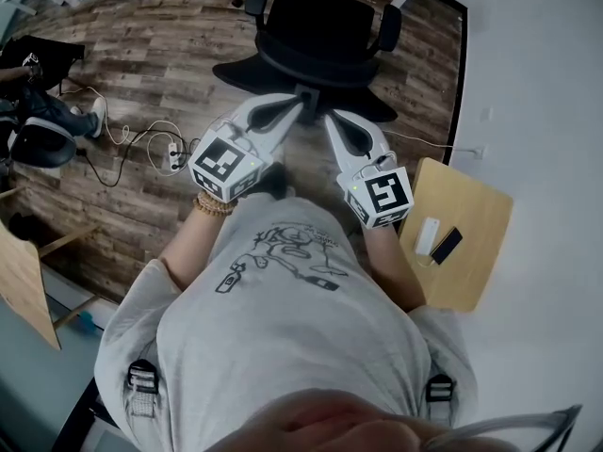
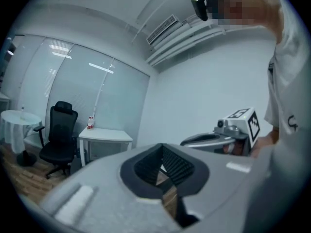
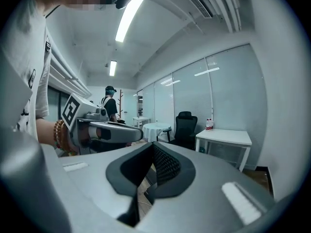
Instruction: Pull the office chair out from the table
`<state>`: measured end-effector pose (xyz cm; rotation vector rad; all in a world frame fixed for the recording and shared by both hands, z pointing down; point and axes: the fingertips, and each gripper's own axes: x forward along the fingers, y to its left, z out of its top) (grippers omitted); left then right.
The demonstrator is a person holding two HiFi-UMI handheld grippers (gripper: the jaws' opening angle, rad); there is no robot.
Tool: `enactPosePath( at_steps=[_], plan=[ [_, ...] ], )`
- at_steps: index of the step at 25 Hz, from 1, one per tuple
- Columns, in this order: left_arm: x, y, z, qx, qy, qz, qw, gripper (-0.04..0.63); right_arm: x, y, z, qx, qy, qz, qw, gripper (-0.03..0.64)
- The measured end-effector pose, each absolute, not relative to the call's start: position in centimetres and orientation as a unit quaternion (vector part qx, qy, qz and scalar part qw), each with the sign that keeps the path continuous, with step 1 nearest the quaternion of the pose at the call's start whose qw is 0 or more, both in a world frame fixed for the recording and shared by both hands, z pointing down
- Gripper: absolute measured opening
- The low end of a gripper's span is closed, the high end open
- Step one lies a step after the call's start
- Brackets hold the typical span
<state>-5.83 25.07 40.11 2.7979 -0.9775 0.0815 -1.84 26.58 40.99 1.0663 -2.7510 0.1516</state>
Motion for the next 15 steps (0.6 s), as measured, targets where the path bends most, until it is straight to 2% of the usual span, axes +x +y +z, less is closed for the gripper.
enactPosePath(
  at_steps=[15],
  plan=[
    [-5.45, 24.47, 39.79, 0.940, -0.329, 0.019, 0.091, 0.003, -1.45, 26.03, 41.19, 0.372, -0.921, 0.070, 0.088, 0.006]
  ],
)
